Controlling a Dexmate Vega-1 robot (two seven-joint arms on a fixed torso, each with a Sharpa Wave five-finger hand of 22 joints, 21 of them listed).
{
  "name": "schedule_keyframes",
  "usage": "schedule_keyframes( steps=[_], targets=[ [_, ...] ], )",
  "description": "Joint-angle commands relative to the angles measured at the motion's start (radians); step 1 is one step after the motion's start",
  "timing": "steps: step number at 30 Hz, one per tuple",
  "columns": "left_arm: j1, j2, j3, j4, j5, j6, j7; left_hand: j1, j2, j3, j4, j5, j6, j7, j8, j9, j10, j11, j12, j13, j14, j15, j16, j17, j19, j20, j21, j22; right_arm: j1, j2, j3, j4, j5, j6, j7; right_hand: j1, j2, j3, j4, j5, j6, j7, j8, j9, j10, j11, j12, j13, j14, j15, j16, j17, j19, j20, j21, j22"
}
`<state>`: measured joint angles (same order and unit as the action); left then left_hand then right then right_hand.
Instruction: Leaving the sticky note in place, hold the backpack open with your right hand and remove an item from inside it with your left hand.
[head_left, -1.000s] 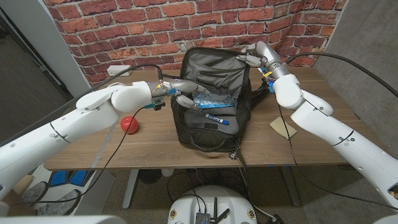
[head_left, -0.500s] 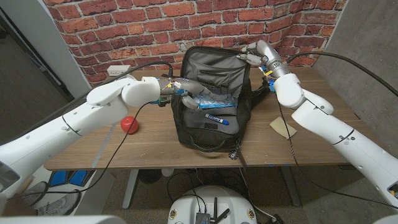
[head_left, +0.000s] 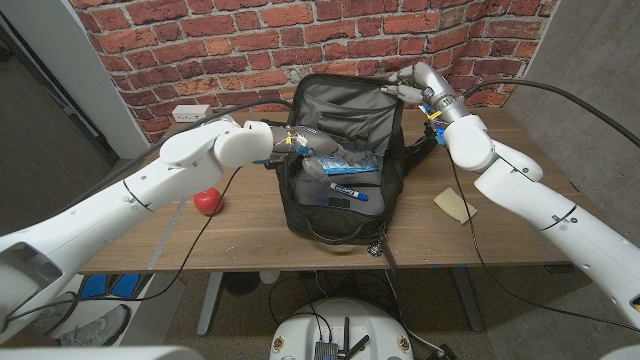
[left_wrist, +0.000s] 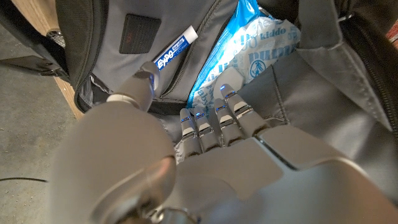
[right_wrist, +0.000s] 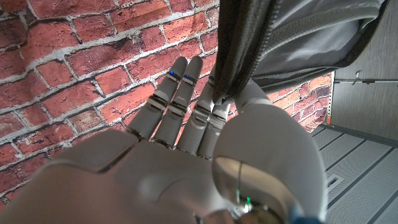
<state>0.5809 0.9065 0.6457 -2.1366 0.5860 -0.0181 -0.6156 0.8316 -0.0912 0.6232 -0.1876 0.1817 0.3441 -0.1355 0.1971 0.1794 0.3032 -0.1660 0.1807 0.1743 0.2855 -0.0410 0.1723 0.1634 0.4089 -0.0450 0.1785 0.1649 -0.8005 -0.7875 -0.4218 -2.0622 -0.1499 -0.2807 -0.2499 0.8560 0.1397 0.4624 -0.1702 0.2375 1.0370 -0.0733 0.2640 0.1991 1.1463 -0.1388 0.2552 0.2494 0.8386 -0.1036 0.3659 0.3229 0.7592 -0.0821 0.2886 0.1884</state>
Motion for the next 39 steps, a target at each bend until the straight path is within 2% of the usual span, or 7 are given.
schedule_keyframes(
  steps=[1,22,25,31,39],
  targets=[
    [-0.028,-0.046,0.042,0.02,0.111,-0.014,-0.039,0.019,-0.002,-0.008,0.001,0.009,-0.01,-0.002,-0.002,0.001,-0.004,-0.006,0.001,0.003,-0.008,-0.138,0.0,0.002,-0.009,-0.12,0.003,0.003,0.001,-0.01,0.012,0.032,0.02,0.054,0.014,0.008,0.018,0.002,0.005,0.004,0.015,-0.01,0.002,0.0,0.004,0.004,-0.001,0.002,0.007,-0.121,0.0,0.004,0.003,-0.088,0.004,0.002],
    [-0.075,-0.131,0.114,0.129,0.166,-0.093,-0.068,0.062,-0.012,-0.031,0.003,0.009,-0.038,0.0,-0.003,0.001,-0.011,-0.003,0.002,0.003,-0.014,-0.139,0.002,0.002,-0.031,-0.131,0.002,0.002,-0.009,-0.001,0.027,0.087,0.016,0.199,-0.006,0.007,0.018,0.001,0.005,0.005,0.017,-0.011,-0.002,0.001,0.002,0.003,-0.004,0.002,0.007,-0.12,-0.003,0.006,0.001,-0.086,0.005,0.002],
    [-0.076,-0.141,0.12,0.139,0.163,-0.092,-0.073,0.081,-0.01,-0.043,0.008,0.01,-0.092,0.02,-0.016,0.001,-0.023,0.005,0.0,0.002,-0.016,-0.137,0.002,0.002,-0.034,-0.131,0.004,0.002,-0.015,0.0,0.033,0.091,0.015,0.216,-0.012,0.007,0.018,0.001,0.005,0.006,0.016,-0.01,-0.003,0.001,0.003,0.004,-0.004,0.003,0.009,-0.121,-0.002,0.007,0.001,-0.085,0.005,0.002],
    [-0.085,-0.158,0.134,0.146,0.166,-0.083,-0.096,0.09,-0.002,-0.057,0.014,0.011,-0.117,0.036,-0.015,0.001,-0.038,0.018,-0.002,0.002,-0.021,-0.131,0.001,0.002,-0.071,-0.127,-0.005,0.001,-0.026,0.003,0.041,0.095,0.014,0.237,-0.016,0.006,0.018,0.001,0.005,0.006,0.016,-0.011,-0.004,0.001,0.003,0.004,-0.004,0.003,0.007,-0.119,-0.005,0.007,0.002,-0.086,0.006,0.002],
    [-0.085,-0.168,0.145,0.143,0.169,-0.071,-0.111,0.092,0.002,-0.073,0.018,0.01,-0.104,0.049,-0.004,0.001,-0.028,0.022,0.004,0.001,-0.001,-0.127,0.007,0.001,-0.095,-0.122,-0.005,0.002,-0.04,0.004,0.054,0.095,0.014,0.254,-0.02,0.007,0.019,0.001,0.005,0.006,0.016,-0.01,-0.006,0.001,0.003,0.004,-0.005,0.004,0.009,-0.12,-0.004,0.009,0.0,-0.086,0.006,0.002]
  ],
)
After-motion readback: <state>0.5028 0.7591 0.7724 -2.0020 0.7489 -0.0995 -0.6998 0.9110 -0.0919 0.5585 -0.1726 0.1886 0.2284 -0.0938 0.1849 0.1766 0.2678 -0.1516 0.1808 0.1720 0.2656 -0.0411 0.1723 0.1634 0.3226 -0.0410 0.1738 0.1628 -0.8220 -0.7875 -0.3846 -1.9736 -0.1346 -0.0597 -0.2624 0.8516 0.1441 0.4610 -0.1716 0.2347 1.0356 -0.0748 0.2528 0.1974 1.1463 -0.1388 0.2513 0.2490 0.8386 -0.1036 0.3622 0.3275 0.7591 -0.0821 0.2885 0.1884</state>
